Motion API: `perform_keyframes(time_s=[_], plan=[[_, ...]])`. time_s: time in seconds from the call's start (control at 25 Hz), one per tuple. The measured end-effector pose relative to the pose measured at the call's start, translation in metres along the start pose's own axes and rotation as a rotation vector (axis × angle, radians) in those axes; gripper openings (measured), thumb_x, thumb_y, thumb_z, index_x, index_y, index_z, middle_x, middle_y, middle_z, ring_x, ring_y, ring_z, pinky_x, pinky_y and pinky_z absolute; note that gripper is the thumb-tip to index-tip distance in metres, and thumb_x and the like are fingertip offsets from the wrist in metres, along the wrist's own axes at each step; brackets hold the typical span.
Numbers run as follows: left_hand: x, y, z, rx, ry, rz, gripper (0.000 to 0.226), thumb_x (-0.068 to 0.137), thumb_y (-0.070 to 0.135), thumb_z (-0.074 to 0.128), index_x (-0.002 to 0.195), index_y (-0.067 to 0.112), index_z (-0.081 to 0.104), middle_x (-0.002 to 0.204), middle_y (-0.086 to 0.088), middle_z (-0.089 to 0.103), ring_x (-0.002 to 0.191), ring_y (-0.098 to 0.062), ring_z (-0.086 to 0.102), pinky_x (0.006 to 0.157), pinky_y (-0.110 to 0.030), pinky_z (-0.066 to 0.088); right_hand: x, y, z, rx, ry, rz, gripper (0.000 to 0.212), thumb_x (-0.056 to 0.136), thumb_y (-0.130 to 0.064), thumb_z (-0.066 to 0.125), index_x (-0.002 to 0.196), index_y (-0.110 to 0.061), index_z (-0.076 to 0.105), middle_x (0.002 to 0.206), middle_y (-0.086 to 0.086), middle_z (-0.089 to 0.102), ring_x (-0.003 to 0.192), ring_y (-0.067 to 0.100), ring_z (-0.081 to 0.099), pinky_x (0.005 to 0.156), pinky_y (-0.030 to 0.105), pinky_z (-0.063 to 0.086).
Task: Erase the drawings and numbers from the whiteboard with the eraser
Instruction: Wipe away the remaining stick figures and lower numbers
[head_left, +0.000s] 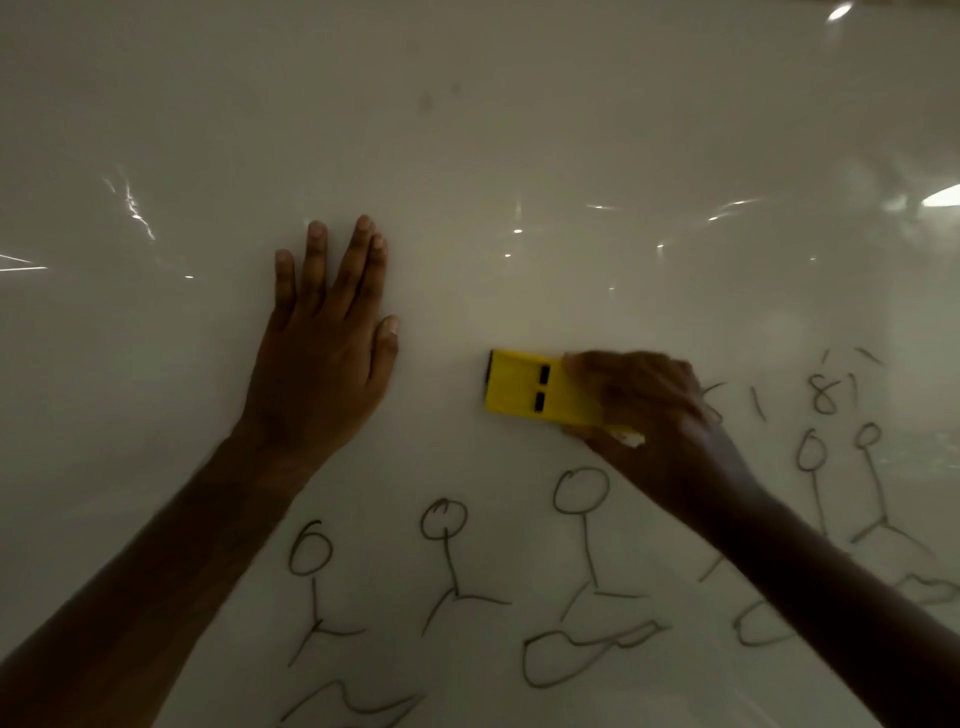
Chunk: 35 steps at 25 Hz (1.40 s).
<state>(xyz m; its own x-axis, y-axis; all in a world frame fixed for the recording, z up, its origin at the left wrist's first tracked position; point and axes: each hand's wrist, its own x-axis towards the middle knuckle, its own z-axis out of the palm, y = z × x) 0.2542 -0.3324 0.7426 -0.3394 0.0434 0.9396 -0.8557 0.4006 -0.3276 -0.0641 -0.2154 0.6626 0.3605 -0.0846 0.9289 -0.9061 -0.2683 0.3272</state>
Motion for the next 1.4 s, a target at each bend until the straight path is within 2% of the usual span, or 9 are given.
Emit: perform_keyframes(time_s=[0.16,0.28,0.44,0.64,0.76,0.88,1.04,1.24,1.4], plan=[[0.005,0.014,0.005,-0.019,-0.002,0.008,0.068,0.113,0.035,0.031,0.171,0.003,0.019,0.181,-0.015,0.015,0.165,-0.05,0.011,0.133,-0.063,0.007,-0.048,0.022,-0.018,-0.104,-0.076,-0.097,0.056,0.096,-0.036,0.074,0.147,-0.018,0.058,0.143,0.001,0.062,0.119,0.028,0.062,0.099,0.044,0.049],[0.008,0.021,0.006,-0.015,0.005,0.009,0.068,0.113,0.035,0.031,0.171,0.002,0.02,0.181,-0.016,0.016,0.165,-0.049,0.012,0.134,-0.063,0.009,-0.041,0.051,-0.035,-0.106,-0.029,0.039,0.056,0.095,-0.041,0.069,0.145,-0.019,0.058,0.141,0.003,0.063,0.119,0.031,0.062,0.096,0.05,0.05],[0.016,0.036,0.01,0.011,0.01,0.018,0.068,0.113,0.036,0.031,0.171,0.003,0.02,0.181,-0.015,0.016,0.165,-0.05,0.012,0.134,-0.062,0.008,0.001,0.062,-0.036,-0.025,0.067,0.162,0.056,0.096,-0.041,0.072,0.145,-0.017,0.06,0.142,0.002,0.062,0.123,0.029,0.057,0.099,0.049,0.047],[0.021,0.051,0.013,0.014,0.011,0.022,0.068,0.113,0.036,0.031,0.172,0.004,0.019,0.182,-0.013,0.014,0.165,-0.05,0.01,0.134,-0.061,0.006,-0.043,0.028,-0.013,-0.027,-0.066,-0.071,0.05,0.1,-0.04,0.067,0.145,-0.02,0.059,0.147,-0.002,0.06,0.125,0.025,0.059,0.101,0.043,0.044],[0.021,0.053,0.012,0.024,0.003,0.026,0.068,0.113,0.036,0.03,0.172,0.004,0.018,0.182,-0.013,0.014,0.165,-0.05,0.01,0.134,-0.06,0.005,-0.076,0.043,-0.03,-0.054,-0.102,-0.123,0.047,0.105,-0.041,0.059,0.146,-0.018,0.058,0.149,-0.002,0.059,0.124,0.023,0.06,0.101,0.04,0.044],[0.021,0.056,0.012,0.024,-0.011,0.017,0.069,0.113,0.037,0.03,0.172,0.004,0.017,0.182,-0.013,0.012,0.165,-0.05,0.008,0.134,-0.06,0.005,-0.067,0.078,-0.049,-0.126,-0.059,0.011,0.052,0.101,-0.044,0.06,0.146,-0.019,0.057,0.144,0.001,0.061,0.123,0.029,0.058,0.102,0.042,0.043],[0.024,0.068,0.015,0.009,0.0,-0.013,0.07,0.113,0.037,0.03,0.171,0.001,0.018,0.181,-0.017,0.013,0.165,-0.05,0.008,0.134,-0.062,0.007,-0.024,0.093,-0.05,-0.048,0.048,0.167,0.055,0.095,-0.038,0.075,0.145,-0.02,0.06,0.142,-0.002,0.061,0.123,0.027,0.057,0.102,0.039,0.043],[0.03,0.083,0.02,0.012,-0.004,-0.011,0.071,0.112,0.036,0.032,0.171,0.001,0.016,0.181,-0.016,0.012,0.166,-0.047,0.009,0.134,-0.064,0.009,-0.052,0.066,-0.031,-0.015,-0.003,-0.034,0.051,0.1,-0.039,0.068,0.146,-0.019,0.058,0.146,-0.003,0.06,0.123,0.022,0.06,0.103,0.04,0.045],[0.033,0.095,0.022,0.021,-0.005,0.025,0.071,0.113,0.037,0.032,0.171,0.001,0.016,0.181,-0.016,0.012,0.166,-0.048,0.009,0.135,-0.062,0.007,-0.091,0.088,-0.051,-0.089,-0.087,-0.103,0.05,0.104,-0.041,0.061,0.148,-0.019,0.055,0.151,-0.004,0.055,0.122,0.023,0.061,0.1,0.04,0.046]])
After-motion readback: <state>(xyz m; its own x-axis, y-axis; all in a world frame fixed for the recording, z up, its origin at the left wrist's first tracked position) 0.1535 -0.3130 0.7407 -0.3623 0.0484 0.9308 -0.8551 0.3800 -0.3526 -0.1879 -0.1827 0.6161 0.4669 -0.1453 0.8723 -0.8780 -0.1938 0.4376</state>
